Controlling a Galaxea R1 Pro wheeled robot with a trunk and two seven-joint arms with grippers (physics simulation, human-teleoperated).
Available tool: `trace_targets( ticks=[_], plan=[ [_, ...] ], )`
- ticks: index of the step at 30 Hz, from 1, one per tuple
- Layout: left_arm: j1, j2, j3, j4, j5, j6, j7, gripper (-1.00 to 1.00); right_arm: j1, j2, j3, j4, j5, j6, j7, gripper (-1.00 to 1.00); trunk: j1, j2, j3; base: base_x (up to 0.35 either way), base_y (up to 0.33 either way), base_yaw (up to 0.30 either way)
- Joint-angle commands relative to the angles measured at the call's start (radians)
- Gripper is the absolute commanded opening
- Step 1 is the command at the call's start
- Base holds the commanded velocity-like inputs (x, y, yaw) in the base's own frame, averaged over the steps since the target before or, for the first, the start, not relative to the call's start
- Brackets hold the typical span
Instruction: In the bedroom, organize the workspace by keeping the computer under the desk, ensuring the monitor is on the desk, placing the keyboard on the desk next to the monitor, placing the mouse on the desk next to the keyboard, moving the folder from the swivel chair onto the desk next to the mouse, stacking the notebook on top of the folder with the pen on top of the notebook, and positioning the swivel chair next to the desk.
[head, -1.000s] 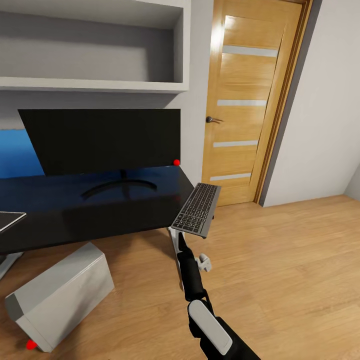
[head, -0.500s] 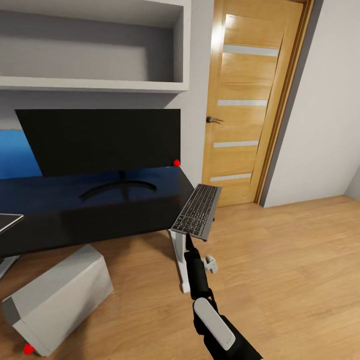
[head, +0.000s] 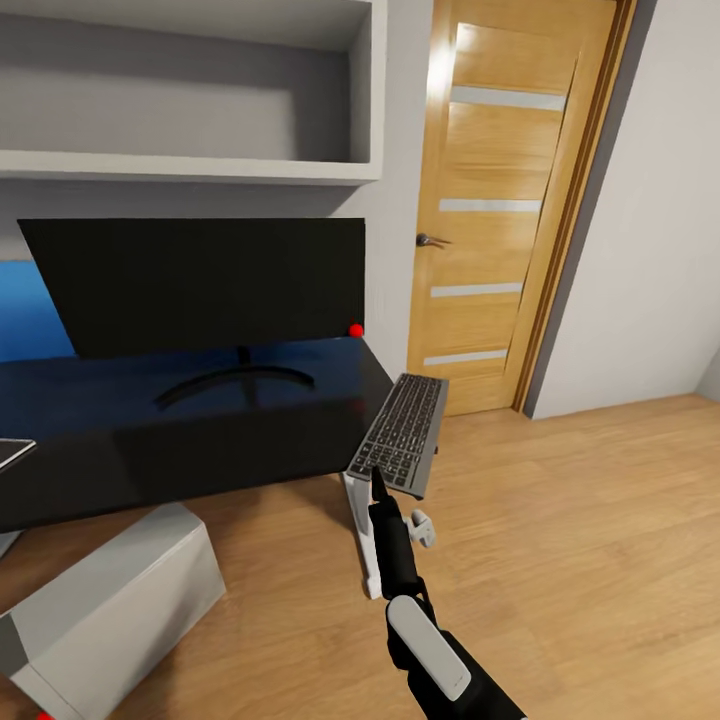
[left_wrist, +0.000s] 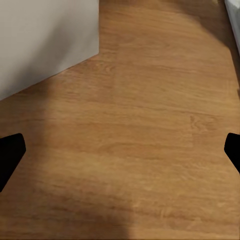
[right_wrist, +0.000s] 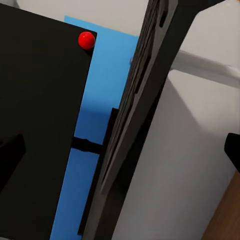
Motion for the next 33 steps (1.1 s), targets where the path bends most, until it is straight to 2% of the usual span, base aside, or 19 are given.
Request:
trace_targets(
  ticks=[1, 15, 22, 33],
  plan=[
    [0.0, 0.001, -0.005, -0.001, 0.005, -0.003, 0.007, 1.0, -0.001, 0.0, 0.003, 0.001, -0.011, -0.005, 0.006, 1.0, 0.0, 0.0, -0.001, 0.062, 0.038, 0.0],
    [0.0, 0.001, -0.005, 0.0, 0.006, -0.002, 0.008, 1.0, -0.001, -0.002, -0.005, 0.001, -0.011, -0.009, 0.006, 1.0, 0.0, 0.0, -0.001, 0.076, 0.004, 0.0],
    [0.0, 0.0, -0.005, 0.0, 0.006, -0.001, 0.008, 1.0, -0.001, -0.004, -0.048, 0.001, -0.009, -0.01, 0.006, 1.0, 0.0, 0.0, -0.001, 0.005, 0.0, 0.0],
    [0.0, 0.0, -0.005, 0.0, 0.006, -0.003, 0.008, 1.0, -0.001, -0.01, -0.058, -0.001, -0.007, -0.01, 0.006, 1.0, 0.0, 0.0, -0.001, 0.0, 0.0, 0.0]
  ],
)
